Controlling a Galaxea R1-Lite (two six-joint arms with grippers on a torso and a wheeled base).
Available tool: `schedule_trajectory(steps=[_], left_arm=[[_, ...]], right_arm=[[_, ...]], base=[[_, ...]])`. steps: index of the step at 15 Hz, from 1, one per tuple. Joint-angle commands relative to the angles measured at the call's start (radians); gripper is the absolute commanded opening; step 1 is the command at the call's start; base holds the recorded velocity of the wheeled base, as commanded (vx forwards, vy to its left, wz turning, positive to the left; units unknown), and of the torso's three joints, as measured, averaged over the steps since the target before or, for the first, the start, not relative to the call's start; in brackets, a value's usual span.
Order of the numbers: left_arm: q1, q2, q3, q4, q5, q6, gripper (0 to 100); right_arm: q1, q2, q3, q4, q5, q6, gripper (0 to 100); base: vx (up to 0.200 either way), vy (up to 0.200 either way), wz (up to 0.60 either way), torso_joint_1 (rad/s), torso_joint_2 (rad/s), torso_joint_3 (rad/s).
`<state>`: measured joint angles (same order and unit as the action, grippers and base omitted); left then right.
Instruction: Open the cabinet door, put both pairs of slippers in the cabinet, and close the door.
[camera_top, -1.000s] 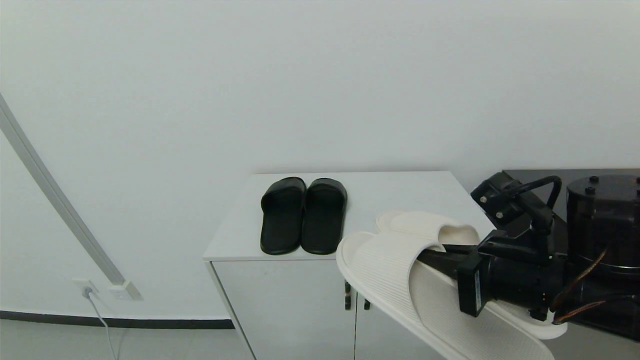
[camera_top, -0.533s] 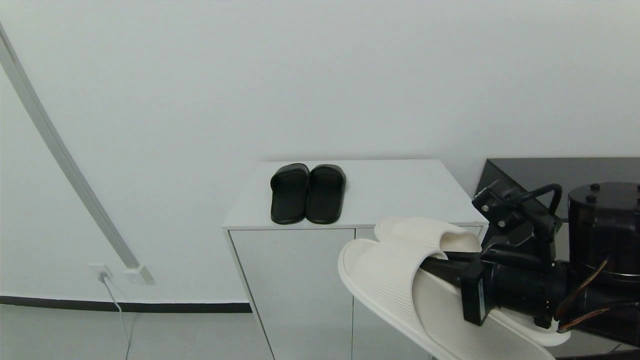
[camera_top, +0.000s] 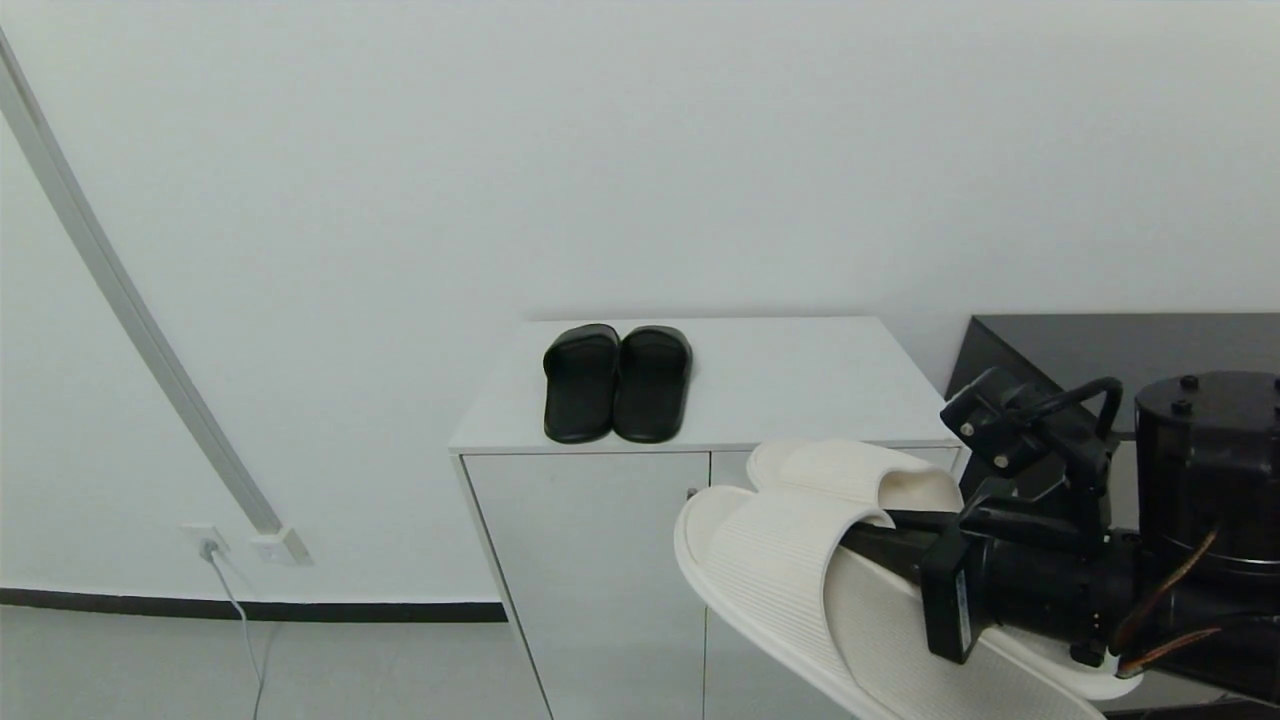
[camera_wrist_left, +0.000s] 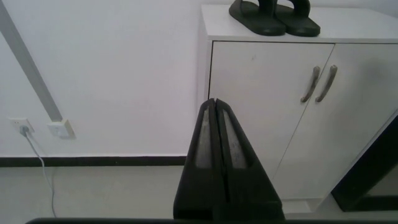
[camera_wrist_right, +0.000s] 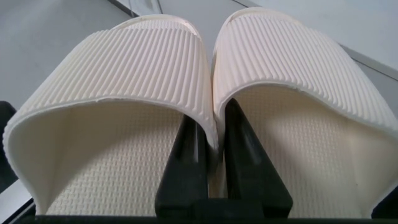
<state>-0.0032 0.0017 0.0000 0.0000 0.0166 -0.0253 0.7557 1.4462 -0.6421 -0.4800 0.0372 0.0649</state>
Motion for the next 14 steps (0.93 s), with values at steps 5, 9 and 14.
schedule_trajectory(steps=[5, 9, 14], left_arm=[[0.000, 0.001, 0.000, 0.000, 0.000, -0.001, 0], [0.000, 0.001, 0.000, 0.000, -0.001, -0.001, 0], [0.000, 0.001, 0.000, 0.000, 0.000, -0.001, 100]], right_arm=[[0.001, 0.003, 0.012, -0.002, 0.001, -0.011, 0], [0.001, 0.008, 0.012, -0.002, 0.004, -0.014, 0], [0.004, 0.007, 0.015, -0.002, 0.003, -0.014, 0]], base=[[0.000, 0.000, 0.00, -0.012, 0.02, 0.015], [0.000, 0.000, 0.00, -0.188, 0.47, 0.262], [0.000, 0.000, 0.00, -0.211, 0.54, 0.315]])
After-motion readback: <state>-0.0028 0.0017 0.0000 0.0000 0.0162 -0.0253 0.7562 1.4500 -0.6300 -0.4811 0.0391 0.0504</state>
